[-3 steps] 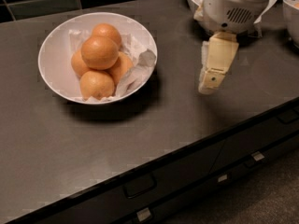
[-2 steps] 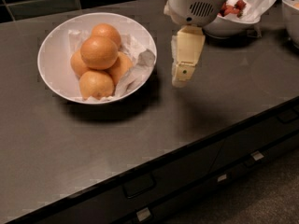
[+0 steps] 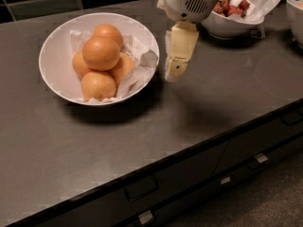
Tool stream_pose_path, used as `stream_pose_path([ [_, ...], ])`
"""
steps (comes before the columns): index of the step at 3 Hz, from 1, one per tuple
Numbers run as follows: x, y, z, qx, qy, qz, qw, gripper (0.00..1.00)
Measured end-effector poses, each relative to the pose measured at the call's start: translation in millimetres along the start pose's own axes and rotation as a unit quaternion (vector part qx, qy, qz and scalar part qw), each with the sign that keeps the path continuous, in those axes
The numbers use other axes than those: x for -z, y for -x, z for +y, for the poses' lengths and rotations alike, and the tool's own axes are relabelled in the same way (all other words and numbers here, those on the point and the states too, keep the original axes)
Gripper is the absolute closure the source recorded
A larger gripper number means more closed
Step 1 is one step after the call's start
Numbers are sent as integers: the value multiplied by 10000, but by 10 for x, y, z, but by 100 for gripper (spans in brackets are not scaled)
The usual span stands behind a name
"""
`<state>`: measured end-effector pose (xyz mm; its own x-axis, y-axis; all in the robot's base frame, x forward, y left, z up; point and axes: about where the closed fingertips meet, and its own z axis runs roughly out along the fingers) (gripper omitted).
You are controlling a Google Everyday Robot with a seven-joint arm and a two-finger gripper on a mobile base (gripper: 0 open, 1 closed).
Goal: Pick orange from white bowl
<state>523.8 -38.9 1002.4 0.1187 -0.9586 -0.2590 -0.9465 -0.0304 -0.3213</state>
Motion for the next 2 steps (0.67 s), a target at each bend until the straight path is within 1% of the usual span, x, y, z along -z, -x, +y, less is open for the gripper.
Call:
stream_pose_path([
  [1,-130,268,-247,215,-114,-427,9988,0],
  [2,-289,550,-486,419,-121,-775,9960,0],
])
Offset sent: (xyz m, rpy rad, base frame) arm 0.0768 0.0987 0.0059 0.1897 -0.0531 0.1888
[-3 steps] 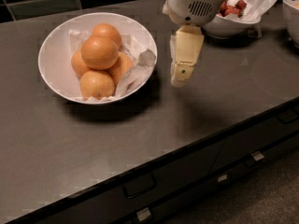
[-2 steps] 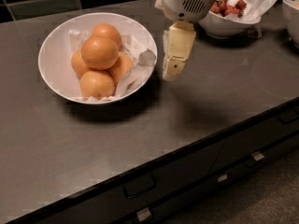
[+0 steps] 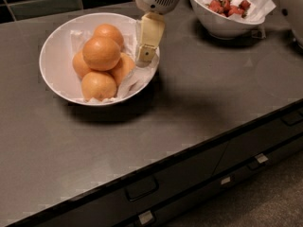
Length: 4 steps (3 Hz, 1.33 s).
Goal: Pick orange from white bowl
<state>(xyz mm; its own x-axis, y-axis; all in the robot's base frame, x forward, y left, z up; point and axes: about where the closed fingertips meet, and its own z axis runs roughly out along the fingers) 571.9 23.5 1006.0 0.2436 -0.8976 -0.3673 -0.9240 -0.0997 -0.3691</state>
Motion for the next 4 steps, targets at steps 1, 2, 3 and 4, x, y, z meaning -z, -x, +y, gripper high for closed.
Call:
stream_pose_path([
  [1,-253,318,-139,219,243,-600,9977,0],
  [2,-284,339,-133,221,263,-598,9976,0],
  [3,-397,388,-111,240,402,-588,9972,4],
  [4,-558,431,-81,275,704,-621,9952,21],
])
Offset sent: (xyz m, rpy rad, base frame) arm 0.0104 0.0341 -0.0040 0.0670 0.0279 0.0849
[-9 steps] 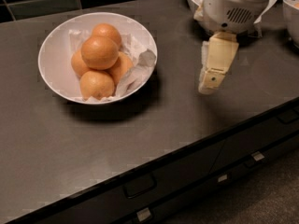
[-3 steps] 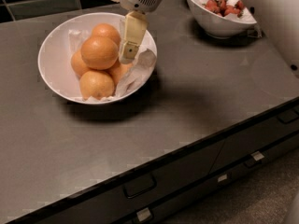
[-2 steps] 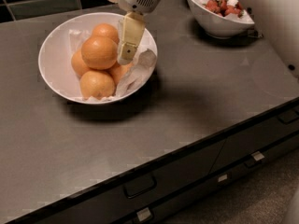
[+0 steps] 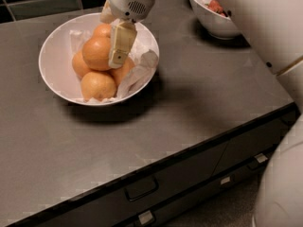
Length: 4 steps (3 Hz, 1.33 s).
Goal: Pick orange from white bowl
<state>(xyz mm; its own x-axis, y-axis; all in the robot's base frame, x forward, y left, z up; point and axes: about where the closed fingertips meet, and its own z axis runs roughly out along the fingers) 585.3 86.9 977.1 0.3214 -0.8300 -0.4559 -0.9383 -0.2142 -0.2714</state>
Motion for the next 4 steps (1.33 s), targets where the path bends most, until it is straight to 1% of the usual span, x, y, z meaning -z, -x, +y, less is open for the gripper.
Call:
stream_pose_path([
  [1,-123,17,-9,35,224,-21,9997,28],
  [2,-207,28,-18,54,345,-26,9994,30],
  [4,-303,60,-10,85,463,-27,9989,31],
])
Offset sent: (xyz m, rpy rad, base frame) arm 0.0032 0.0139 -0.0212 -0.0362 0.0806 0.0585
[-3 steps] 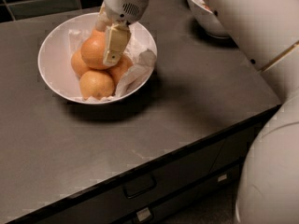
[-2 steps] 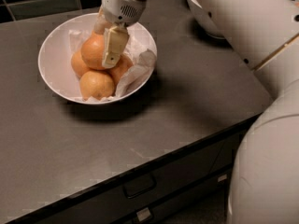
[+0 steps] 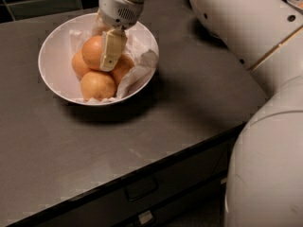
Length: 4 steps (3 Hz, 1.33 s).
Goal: Pick orange from white bowl
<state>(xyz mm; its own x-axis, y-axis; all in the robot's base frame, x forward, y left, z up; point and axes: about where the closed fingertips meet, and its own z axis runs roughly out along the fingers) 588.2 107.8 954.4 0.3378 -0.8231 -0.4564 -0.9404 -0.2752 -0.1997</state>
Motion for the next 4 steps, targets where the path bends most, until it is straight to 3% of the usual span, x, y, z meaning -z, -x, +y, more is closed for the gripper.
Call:
stream_pose_path([
  [2,-147,-22,-5,-16,111,258,9996,30],
  [4,-179,-39,-14,-24,90,387,9992,72],
])
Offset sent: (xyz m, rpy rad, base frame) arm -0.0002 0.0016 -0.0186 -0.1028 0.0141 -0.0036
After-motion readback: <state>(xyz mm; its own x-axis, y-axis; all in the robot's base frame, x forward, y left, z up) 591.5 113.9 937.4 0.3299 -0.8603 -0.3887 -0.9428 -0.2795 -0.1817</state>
